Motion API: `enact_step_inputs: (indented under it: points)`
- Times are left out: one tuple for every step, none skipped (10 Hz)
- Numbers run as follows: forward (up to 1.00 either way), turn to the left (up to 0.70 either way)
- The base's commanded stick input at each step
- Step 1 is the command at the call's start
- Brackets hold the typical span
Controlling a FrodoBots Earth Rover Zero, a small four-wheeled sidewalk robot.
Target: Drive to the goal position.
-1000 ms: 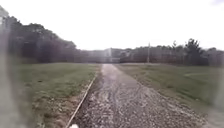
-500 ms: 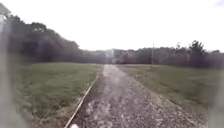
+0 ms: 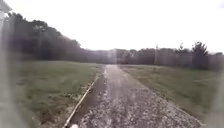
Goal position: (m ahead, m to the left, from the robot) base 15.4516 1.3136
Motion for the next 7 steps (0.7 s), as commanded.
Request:
enact_step_inputs:
  points:
    - [0.85,0.00]
    - [0.85,0.00]
    - [0.85,0.00]
    - [0.85,0.00]
    - [0.85,0.00]
    - [0.85,0.00]
    - [0.85,-0.21]
